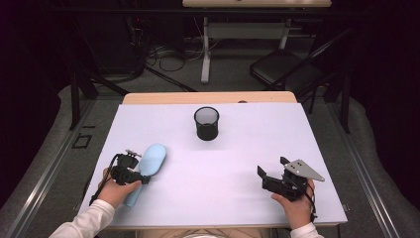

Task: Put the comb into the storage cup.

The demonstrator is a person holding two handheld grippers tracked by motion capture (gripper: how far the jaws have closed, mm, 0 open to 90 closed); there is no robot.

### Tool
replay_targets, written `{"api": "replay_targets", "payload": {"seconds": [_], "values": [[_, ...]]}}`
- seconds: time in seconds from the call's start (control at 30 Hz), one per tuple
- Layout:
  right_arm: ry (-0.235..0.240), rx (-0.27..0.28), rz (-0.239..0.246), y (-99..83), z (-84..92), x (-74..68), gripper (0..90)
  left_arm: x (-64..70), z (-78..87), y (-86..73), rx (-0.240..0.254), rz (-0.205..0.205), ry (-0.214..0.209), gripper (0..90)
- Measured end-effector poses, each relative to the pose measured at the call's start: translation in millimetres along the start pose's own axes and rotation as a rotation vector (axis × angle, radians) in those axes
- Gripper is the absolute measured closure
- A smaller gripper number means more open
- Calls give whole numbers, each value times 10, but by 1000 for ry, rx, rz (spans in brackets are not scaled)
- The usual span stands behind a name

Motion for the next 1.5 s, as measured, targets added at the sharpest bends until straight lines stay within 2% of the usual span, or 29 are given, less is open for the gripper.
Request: {"api": "replay_targets", "payload": {"seconds": [0.7, 1.17, 1.5], "values": [[1, -1, -5, -2, -3, 7, 111, 23, -1, -23, 12, 0, 37, 665], [3, 0, -5, -4, -7, 6, 111, 42, 5, -41, 14, 71, 30, 687], [3, 1, -3, -6, -11, 7, 111, 53, 6, -46, 11, 79, 31, 694]]}}
Point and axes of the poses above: each handheld gripper's, and its own axes: z roughly backward along the jaws, y roughly out of its top, x roughly to its right, the point moved 3 cm from there along -z, roughly forward along the jaws, and after that the axes turned 2 degrees about -y, right-handed, at the moved point
